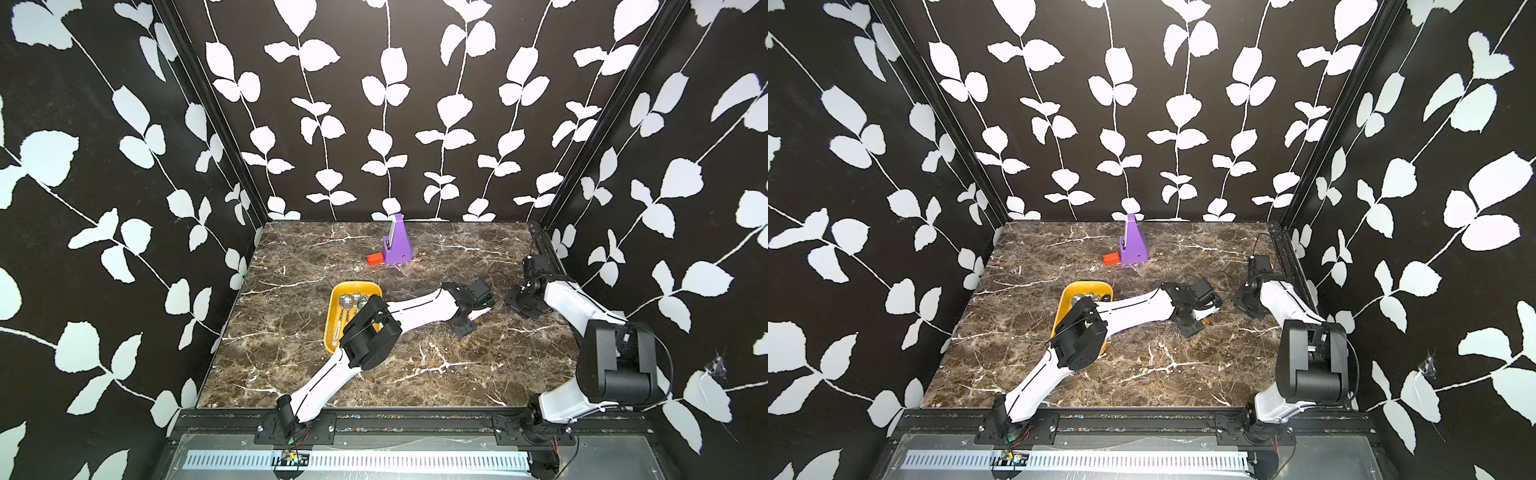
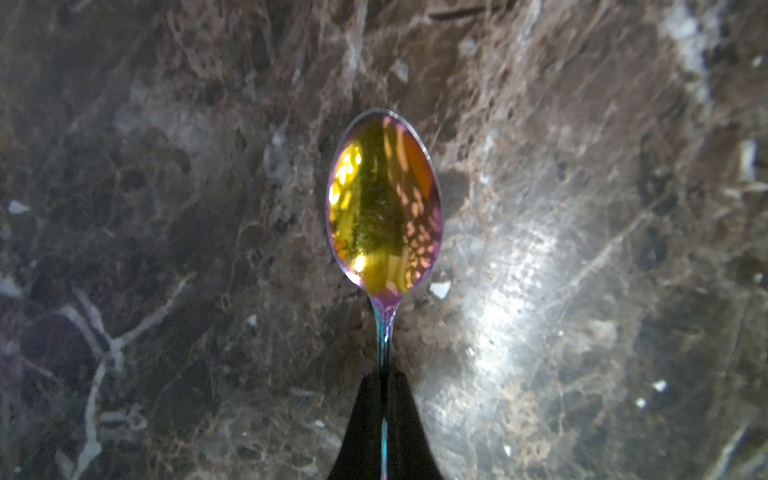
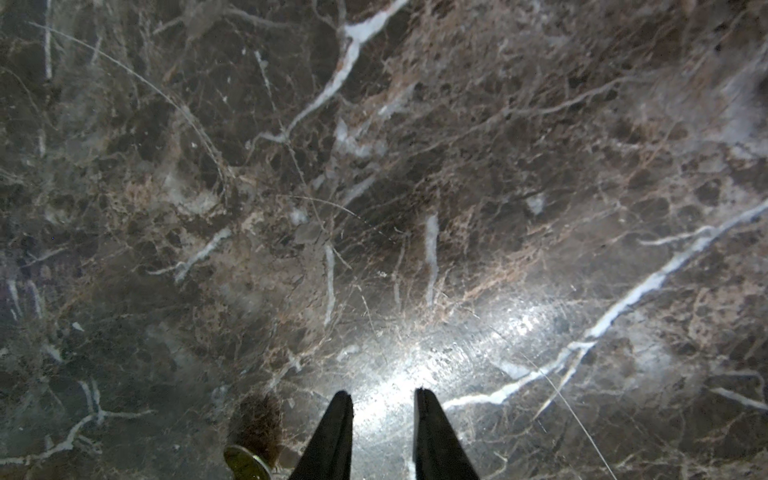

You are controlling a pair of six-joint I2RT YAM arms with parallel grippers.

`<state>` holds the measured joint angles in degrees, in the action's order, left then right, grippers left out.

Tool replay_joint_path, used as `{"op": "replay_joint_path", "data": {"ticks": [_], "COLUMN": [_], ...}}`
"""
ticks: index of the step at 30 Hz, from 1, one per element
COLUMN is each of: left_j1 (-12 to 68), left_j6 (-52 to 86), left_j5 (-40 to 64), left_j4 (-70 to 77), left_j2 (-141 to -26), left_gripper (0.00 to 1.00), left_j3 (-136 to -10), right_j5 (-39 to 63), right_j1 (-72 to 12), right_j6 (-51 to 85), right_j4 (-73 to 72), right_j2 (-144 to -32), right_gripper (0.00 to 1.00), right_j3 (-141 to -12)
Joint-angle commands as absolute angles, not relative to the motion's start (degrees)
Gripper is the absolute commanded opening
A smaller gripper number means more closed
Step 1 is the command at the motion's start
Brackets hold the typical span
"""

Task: Put the spoon into the storage box
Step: Pick up the spoon from the center of the board.

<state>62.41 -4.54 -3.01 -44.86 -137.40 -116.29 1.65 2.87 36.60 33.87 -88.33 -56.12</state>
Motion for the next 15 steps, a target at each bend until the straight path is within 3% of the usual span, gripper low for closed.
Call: {"op": "replay_joint_path", "data": {"ticks": [1, 15], "left_j1": [61.3, 46.4], "left_j6": [-1.37, 12.73], "left_j5": [-3.92, -4.83], "left_j4": [-46.76, -44.52], "left_j2": [-130.2, -97.78], "left_gripper": [0.0, 0.0], "left_j3": [-112.9, -86.04], "right_j5": [1.81, 4.02], "right_j1": [3.73, 3.8], "right_j6": [36.04, 35.78], "right_j4": [34.3, 32.5], "right_j2": [-88.48, -90.27], "right_gripper": [0.28, 0.28], "right_j3": [-58.63, -57.41]}}
